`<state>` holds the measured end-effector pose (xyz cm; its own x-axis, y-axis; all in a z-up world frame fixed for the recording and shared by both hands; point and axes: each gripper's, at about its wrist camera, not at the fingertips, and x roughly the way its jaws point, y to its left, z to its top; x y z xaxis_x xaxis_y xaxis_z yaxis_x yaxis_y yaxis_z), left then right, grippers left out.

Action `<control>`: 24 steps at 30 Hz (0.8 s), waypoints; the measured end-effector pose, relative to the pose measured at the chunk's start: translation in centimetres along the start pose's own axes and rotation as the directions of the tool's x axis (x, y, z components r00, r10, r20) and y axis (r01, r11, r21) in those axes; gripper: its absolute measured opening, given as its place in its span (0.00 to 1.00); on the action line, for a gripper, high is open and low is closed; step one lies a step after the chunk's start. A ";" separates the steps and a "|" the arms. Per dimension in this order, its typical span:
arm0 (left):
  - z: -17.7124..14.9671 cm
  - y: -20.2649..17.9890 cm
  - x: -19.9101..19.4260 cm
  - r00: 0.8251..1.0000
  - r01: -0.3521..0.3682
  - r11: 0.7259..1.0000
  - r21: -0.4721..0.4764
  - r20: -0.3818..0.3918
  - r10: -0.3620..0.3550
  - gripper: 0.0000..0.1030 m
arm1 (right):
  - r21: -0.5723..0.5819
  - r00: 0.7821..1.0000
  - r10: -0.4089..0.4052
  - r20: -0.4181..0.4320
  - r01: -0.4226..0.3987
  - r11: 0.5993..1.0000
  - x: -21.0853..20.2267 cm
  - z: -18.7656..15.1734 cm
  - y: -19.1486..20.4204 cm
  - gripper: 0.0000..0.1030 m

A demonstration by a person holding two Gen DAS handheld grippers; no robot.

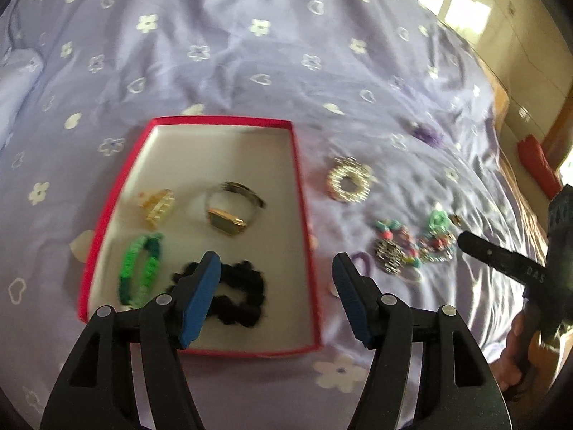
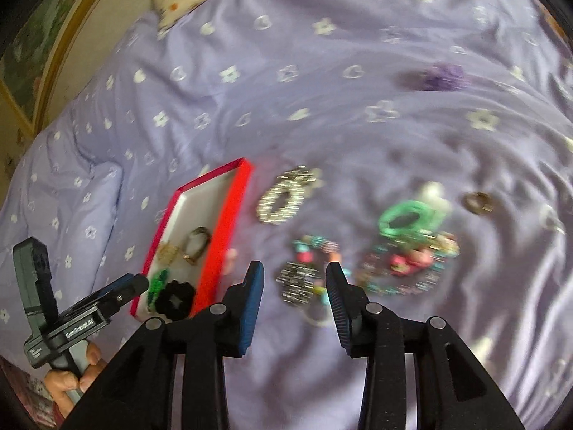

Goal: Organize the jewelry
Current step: 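Grasp the purple hair clip with the left tool while the right tool grasps the mint green hair tie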

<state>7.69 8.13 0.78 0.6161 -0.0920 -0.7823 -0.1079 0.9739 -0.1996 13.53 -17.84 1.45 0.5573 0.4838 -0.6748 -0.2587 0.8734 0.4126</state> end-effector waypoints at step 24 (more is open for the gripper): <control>-1.8 -7.9 4.3 0.995 0.009 0.973 0.229 -0.098 0.014 0.62 | 0.066 0.995 -0.104 0.009 0.103 0.992 -0.7 -0.2 -6.1 0.38</control>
<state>9.76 -0.31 -2.09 0.5351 -0.0986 -0.8390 0.0795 0.9946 -0.0662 14.53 -23.50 -0.74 0.5884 0.3899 -0.7084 -0.1471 0.9131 0.3804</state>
